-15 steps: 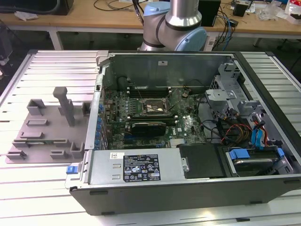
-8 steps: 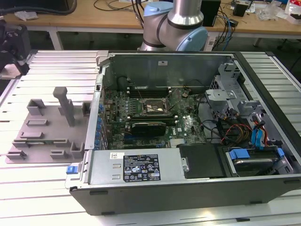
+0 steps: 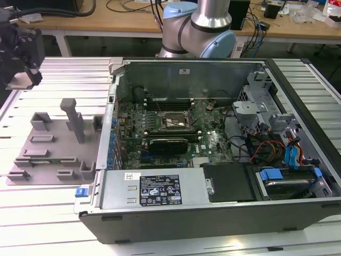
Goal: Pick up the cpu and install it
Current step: 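Pick up the cpu and move it towards the insertion slot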
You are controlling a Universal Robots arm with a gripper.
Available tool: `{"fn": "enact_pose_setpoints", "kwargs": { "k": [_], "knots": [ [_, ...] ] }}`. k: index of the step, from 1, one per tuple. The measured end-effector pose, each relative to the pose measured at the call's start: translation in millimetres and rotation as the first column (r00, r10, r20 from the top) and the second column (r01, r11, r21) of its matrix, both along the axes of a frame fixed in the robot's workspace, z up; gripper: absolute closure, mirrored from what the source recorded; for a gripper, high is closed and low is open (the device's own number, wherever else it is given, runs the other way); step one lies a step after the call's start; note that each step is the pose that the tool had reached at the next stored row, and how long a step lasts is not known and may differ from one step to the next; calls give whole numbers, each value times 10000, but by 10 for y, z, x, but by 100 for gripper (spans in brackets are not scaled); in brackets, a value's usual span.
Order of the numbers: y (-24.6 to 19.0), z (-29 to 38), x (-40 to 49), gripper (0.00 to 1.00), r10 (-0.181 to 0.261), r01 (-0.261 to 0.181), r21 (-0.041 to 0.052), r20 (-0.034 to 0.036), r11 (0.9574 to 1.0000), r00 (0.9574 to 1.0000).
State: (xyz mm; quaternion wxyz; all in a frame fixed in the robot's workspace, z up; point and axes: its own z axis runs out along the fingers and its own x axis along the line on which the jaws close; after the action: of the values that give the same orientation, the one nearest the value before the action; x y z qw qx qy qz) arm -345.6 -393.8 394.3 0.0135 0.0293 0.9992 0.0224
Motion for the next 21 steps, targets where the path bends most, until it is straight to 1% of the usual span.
{"fn": "enact_pose_setpoints", "kwargs": {
  "k": [2,4,6,9,10,12,14,15,21],
  "knots": [
    [0,1,60,45,1,-1,-1,-1,10000,10000],
    [-1,0,140,45,2,-2,0,0,10000,10000],
    [-2,0,188,45,1,-1,-1,0,10000,10000],
    [-2,0,306,45,0,0,0,0,10000,10000],
    [-2,0,328,45,1,-1,0,0,10000,10000],
    [-2,0,413,45,1,-1,-1,-1,10000,10000],
    [-2,0,526,45,1,-1,-1,0,10000,10000],
    [-2,0,557,45,0,0,-1,-1,10000,10000],
    [-2,0,670,45,1,-1,-1,-1,10000,10000]
  ]
}}
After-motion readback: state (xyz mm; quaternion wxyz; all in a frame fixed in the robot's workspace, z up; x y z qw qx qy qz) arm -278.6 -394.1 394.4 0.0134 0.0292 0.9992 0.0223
